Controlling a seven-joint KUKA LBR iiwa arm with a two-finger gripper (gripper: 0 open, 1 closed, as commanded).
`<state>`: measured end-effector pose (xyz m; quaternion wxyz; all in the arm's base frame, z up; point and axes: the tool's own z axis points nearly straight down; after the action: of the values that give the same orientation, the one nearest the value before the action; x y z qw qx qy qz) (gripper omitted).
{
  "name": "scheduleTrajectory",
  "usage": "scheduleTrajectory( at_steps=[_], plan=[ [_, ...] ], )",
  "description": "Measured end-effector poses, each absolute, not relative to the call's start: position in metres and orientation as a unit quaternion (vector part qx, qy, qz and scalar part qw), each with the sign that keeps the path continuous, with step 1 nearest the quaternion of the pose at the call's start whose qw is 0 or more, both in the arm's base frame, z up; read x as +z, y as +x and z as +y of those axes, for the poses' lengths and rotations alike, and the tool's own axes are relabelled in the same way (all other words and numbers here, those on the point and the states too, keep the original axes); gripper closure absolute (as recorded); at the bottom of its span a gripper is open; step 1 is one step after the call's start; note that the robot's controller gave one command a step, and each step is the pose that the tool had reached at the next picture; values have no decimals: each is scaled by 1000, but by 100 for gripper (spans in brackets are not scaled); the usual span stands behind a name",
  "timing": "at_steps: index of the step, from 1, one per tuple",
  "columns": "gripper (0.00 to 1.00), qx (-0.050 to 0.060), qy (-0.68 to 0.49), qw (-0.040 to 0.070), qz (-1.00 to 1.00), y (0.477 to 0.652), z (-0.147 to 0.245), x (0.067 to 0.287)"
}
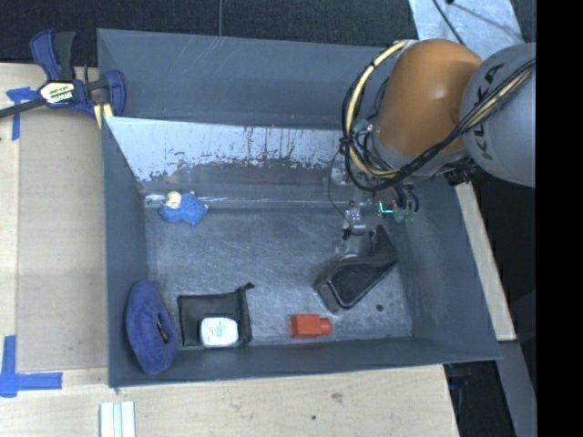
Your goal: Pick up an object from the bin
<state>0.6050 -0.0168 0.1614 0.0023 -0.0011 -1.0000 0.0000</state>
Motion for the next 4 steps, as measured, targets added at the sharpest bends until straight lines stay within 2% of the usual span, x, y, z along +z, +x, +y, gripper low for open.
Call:
scheduleTrajectory(
  at_steps=[1,2,3,4],
  plan=[
    [0,0,143,0,-990,557,-94,73],
    [0,1,326,-6,-945,598,-38,148],
    [0,0,417,0,-909,535,-90,69],
    [100,0,418,-4,-908,537,-88,71]
  ],
)
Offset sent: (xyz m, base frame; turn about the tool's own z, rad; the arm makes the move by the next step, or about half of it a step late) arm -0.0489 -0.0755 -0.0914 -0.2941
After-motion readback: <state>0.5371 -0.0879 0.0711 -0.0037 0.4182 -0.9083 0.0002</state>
